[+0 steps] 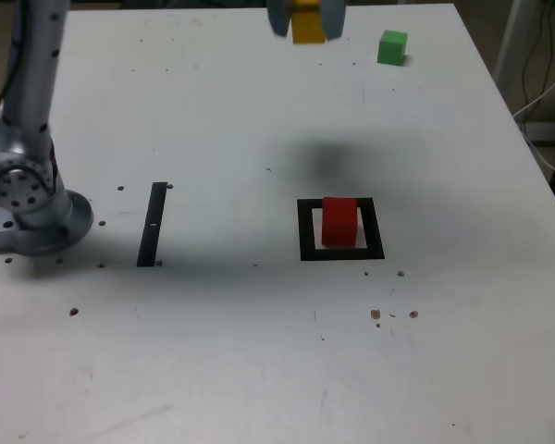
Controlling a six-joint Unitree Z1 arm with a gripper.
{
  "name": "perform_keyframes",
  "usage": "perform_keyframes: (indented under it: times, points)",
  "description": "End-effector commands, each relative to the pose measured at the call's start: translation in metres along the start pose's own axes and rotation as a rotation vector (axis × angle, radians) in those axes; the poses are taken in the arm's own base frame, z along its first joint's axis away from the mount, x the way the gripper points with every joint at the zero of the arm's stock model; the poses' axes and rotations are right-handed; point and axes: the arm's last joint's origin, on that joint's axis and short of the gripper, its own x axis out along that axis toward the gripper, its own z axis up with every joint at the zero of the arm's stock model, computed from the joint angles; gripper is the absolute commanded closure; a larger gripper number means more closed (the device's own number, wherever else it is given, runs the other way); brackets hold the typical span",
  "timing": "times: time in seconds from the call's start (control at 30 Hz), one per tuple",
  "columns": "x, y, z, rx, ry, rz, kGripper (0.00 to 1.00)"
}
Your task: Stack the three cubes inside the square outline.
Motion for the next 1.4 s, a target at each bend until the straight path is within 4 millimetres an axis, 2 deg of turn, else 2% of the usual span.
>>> perform_keyframes:
  times: [0.0, 0.23, 0.4, 0.5, 0.9, 1.2, 1.37]
  points:
    - [-0.005, -0.028, -0.026, -0.108, 0.014, -0.021, 0.67]
    - [0.006, -0.098, -0.018, -0.159, 0.027, -0.063, 0.67]
    - [0.007, -0.133, 0.001, -0.151, 0.033, -0.068, 0.67]
    - [0.011, -0.146, 0.013, -0.147, 0.047, -0.07, 0.67]
    - [0.027, -0.177, 0.045, -0.176, 0.092, -0.09, 0.67]
    - [0.03, -0.182, 0.064, -0.168, 0.073, -0.108, 0.67]
    - [0.032, -0.182, 0.067, -0.147, 0.073, -0.091, 0.67]
